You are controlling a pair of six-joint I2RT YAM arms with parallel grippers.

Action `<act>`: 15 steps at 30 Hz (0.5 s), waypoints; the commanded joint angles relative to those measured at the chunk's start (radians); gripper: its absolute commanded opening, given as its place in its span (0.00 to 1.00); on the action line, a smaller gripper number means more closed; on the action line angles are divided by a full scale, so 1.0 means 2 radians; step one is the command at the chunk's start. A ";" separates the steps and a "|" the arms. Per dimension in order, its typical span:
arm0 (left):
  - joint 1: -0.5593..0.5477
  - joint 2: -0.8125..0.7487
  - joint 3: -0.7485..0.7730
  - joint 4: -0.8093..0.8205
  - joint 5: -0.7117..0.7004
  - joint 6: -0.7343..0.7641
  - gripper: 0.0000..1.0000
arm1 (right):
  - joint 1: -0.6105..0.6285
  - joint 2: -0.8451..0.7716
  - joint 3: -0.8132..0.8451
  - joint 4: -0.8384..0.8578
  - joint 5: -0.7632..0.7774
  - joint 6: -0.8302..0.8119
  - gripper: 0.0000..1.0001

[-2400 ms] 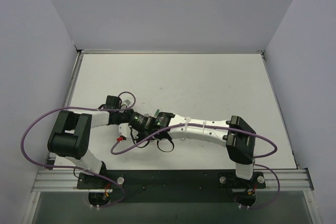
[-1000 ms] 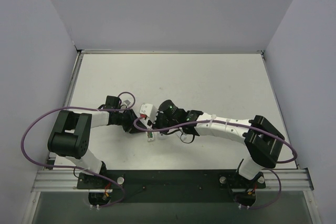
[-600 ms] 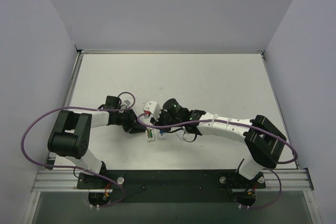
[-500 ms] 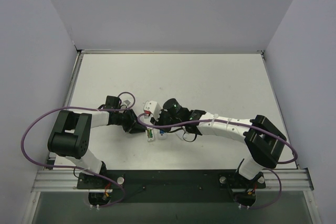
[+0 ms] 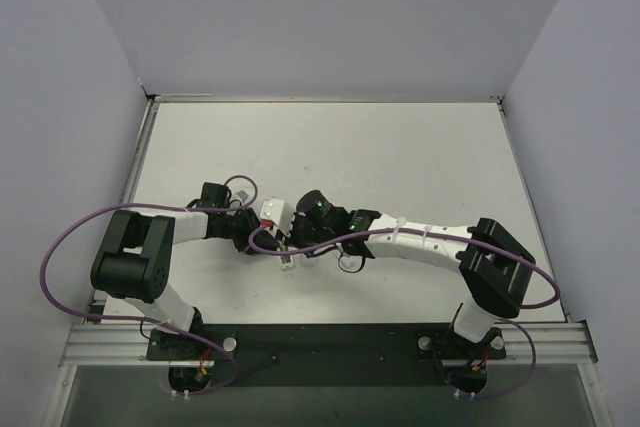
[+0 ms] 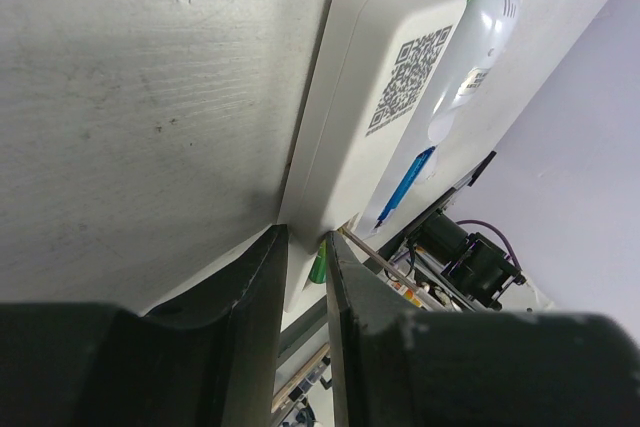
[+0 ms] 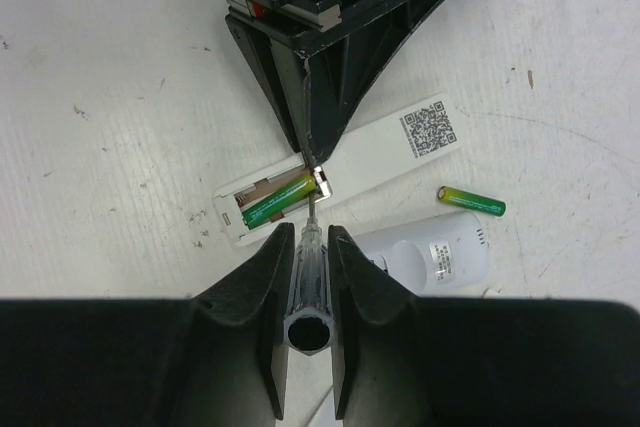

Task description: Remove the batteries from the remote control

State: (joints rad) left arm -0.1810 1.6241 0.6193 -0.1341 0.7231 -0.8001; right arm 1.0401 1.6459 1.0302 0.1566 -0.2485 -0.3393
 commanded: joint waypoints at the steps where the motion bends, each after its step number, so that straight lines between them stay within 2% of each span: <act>1: -0.002 0.005 0.001 -0.016 -0.023 0.014 0.31 | -0.022 0.025 -0.023 -0.014 -0.044 0.007 0.00; 10: -0.002 0.009 0.001 -0.017 -0.026 0.013 0.31 | -0.087 0.010 -0.079 0.059 -0.143 0.062 0.00; 15: -0.002 0.008 0.003 -0.020 -0.029 0.014 0.31 | -0.100 0.012 -0.096 0.093 -0.171 0.091 0.00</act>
State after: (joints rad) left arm -0.1810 1.6241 0.6197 -0.1352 0.7231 -0.8001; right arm 0.8536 1.6287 0.8959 0.3565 -0.5423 -0.1970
